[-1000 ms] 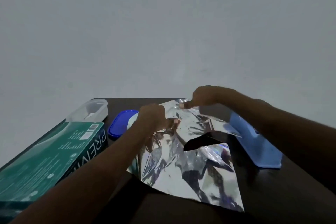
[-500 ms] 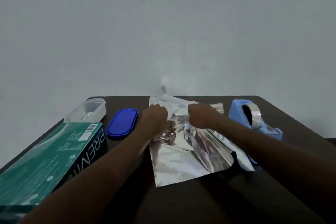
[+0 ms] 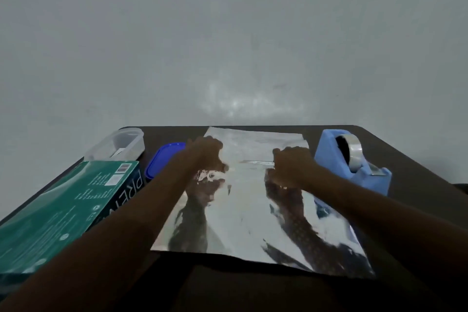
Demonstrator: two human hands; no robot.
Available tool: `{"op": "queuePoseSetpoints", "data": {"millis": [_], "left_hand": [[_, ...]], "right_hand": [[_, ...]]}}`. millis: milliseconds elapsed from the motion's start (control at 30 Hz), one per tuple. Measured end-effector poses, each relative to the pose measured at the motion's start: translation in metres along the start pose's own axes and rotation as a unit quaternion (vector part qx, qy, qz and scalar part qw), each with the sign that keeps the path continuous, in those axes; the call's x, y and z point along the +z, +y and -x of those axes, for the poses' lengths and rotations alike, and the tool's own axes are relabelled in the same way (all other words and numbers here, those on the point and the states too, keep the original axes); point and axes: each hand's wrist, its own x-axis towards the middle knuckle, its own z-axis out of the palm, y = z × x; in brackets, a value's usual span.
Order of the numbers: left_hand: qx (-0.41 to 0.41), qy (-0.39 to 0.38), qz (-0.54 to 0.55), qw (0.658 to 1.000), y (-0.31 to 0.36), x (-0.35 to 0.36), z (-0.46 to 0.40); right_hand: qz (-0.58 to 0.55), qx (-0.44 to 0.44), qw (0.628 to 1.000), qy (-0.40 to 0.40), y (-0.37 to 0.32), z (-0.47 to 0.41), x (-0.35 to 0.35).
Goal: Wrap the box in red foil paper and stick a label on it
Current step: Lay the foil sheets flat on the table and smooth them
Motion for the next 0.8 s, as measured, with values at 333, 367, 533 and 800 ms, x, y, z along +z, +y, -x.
{"op": "queuePoseSetpoints", "data": {"millis": [333, 367, 533, 800], "left_hand": [[-0.026, 0.013, 0.046, 0.999, 0.029, 0.06, 0.018], [-0.034, 0.024, 0.047, 0.998, 0.029, 0.063, 0.019], [-0.055, 0.059, 0.032, 0.996, 0.038, 0.061, 0.023], [-0.009, 0.037, 0.054, 0.998, 0.035, 0.07, 0.015]], "right_hand": [[-0.112, 0.064, 0.987, -0.095, -0.003, -0.016, 0.035], [-0.128, 0.077, 0.984, -0.099, -0.001, -0.018, 0.039], [-0.098, 0.067, 0.991, -0.065, 0.016, -0.028, 0.05], [-0.145, 0.07, 0.983, -0.083, 0.017, -0.015, 0.06]]}}
